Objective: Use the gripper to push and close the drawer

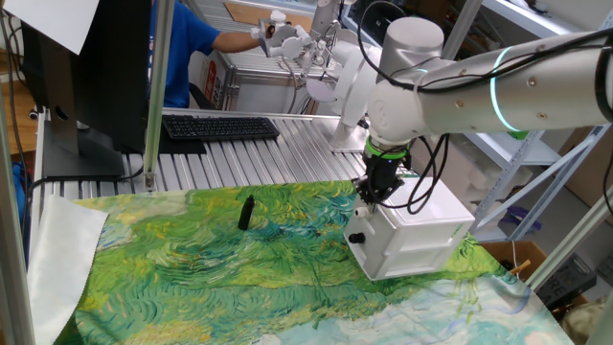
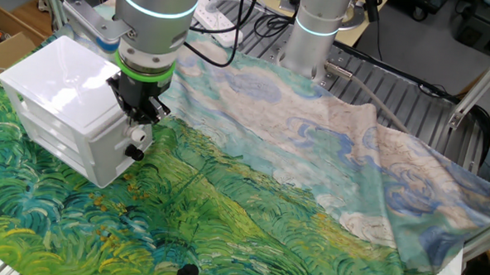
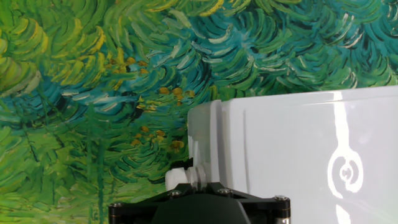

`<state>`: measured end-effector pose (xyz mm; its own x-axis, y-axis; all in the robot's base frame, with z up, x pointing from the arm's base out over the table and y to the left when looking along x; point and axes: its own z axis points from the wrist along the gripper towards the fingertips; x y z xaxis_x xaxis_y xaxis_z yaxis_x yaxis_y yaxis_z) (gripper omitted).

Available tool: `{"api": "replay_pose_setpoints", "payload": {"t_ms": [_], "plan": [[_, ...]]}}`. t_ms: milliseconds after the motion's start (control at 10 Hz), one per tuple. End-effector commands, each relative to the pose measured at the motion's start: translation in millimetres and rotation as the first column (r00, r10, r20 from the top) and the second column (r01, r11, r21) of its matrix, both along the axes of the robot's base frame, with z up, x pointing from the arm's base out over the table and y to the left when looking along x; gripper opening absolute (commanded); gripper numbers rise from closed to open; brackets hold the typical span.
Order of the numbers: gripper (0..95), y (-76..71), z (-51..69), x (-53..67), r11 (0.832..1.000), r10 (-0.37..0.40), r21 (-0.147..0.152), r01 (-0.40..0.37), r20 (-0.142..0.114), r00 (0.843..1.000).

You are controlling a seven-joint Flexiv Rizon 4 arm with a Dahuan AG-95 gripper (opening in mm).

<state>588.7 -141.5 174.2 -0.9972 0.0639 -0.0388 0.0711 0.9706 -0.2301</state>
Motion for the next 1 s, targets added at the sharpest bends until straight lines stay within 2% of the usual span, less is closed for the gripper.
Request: {"api": "replay_pose_setpoints", "payload": {"t_ms": [100,300,400,500,1000], "plan": [[0.0,-1.4,0.8,-0.9,1.0,0.007,-0.001,-0.007,-0.002,1.0],[0.0,-5.9,0.0,-3.8,1.0,0.019,0.002,-0.019,-0.003,1.0],[0.0,-5.4,0.1,-3.5,1.0,0.015,0.018,-0.015,-0.004,1.0],[0.0,-4.8,0.3,-3.1,1.0,0.016,0.02,-0.016,-0.006,1.0],[0.0,-8.1,2.7,-6.1,0.999,0.039,-0.024,-0.039,-0.007,0.999]]}}
